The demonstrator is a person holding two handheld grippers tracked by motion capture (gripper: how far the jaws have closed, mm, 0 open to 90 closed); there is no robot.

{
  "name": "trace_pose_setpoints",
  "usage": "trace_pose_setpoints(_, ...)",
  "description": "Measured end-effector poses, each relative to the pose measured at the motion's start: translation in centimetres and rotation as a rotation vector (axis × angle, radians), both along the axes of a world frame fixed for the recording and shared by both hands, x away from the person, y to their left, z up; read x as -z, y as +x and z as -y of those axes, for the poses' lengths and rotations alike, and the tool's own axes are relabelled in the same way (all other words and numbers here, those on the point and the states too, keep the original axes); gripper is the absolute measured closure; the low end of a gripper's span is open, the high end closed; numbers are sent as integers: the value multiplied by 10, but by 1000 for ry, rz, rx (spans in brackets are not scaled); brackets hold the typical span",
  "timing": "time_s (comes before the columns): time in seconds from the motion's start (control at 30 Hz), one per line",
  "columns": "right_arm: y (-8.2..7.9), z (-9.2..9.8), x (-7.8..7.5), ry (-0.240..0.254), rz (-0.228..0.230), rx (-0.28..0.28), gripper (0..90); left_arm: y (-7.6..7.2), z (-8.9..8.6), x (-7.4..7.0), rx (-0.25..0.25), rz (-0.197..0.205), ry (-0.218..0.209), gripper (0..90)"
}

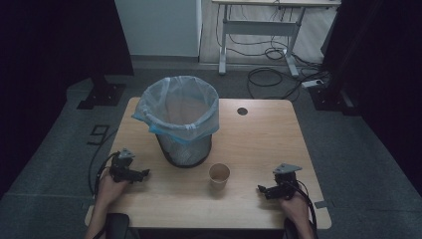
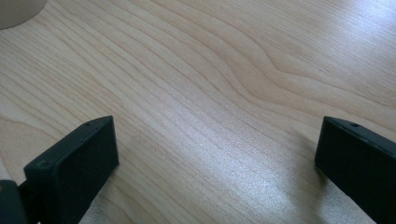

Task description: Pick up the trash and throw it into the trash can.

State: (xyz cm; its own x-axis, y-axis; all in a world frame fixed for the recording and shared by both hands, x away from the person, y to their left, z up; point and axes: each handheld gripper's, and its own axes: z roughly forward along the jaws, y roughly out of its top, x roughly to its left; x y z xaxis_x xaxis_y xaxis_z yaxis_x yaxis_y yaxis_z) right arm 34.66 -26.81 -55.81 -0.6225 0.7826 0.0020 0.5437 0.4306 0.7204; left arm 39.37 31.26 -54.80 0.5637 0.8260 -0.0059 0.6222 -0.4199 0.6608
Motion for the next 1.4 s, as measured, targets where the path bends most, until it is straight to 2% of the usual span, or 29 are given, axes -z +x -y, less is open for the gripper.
trace_pose_setpoints(0.6,-1,-1,0,3,-1,-1,0,-1,2,0,23,2,1,0)
trace_pose_setpoints(0.77,-3,-4,-3,0,-23,-7,0,-1,3,0,27,3,2,0)
trace_pose_setpoints(0.9,-4,-9,-8,-1,-13,-25,0,-2,4,0,30,4,1,0)
trace_pose_setpoints(1.1,-5,-22,-17,-14,-4,-59,0,-2,4,0,30,4,1,0)
trace_pose_setpoints(1.4,-1,-50,-29,18,6,-117,0,-2,4,0,30,3,1,0)
